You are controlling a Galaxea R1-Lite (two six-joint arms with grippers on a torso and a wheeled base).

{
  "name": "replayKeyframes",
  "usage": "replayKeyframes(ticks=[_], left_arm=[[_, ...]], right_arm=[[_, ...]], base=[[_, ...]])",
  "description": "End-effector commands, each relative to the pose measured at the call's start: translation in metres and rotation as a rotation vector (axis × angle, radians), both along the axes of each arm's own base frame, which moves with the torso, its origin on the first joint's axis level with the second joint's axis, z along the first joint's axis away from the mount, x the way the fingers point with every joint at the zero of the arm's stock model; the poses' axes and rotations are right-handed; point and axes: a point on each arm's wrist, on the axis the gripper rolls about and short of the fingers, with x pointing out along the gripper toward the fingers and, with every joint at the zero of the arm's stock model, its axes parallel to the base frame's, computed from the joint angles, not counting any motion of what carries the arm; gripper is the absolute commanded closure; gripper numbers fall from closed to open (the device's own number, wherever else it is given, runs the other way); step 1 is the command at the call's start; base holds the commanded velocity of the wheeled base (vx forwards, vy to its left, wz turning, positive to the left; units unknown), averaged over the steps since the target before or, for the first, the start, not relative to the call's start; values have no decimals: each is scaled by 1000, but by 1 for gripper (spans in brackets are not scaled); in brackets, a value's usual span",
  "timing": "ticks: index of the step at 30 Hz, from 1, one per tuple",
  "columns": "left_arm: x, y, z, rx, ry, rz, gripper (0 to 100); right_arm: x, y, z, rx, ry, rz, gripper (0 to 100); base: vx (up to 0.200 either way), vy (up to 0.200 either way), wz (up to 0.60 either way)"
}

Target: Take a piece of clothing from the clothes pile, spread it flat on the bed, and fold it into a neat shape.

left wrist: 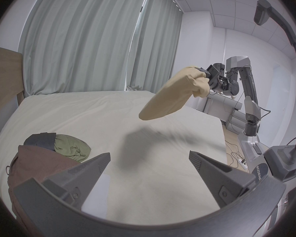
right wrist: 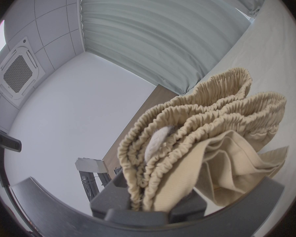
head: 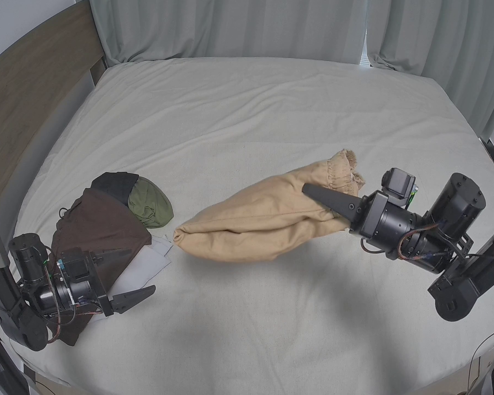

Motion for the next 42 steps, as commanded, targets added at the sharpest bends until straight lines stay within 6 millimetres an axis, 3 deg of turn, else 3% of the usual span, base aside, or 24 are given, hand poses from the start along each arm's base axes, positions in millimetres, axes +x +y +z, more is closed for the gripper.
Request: replayKeyframes(ticks=[1, 8, 10, 12, 18, 31, 42], left_arm=[[0, -2, -1, 0, 3, -7, 0], [0, -2, 0, 0, 0, -10, 0], [0, -2, 0, 0, 0, -10, 0], [0, -2, 0, 0, 1, -10, 0], [1, -2, -1, 0, 1, -10, 0], [2, -2, -7, -1, 30, -8, 0], [2, -1, -9, -1, 41, -7, 0]], right_arm=[[20, 5, 3, 19, 0, -14, 100], [65, 7, 1, 15, 6, -23, 100], [65, 7, 1, 15, 6, -23, 100], [91, 10, 3, 28, 31, -38, 100], [123, 14, 0, 33, 46, -45, 100], [157, 13, -21, 42, 64, -76, 100], [186, 4, -12, 45, 58, -82, 100]], base=[[0, 0, 0], [0, 0, 0], [0, 0, 0], [0, 0, 0], [0, 0, 0], [0, 0, 0], [0, 0, 0]])
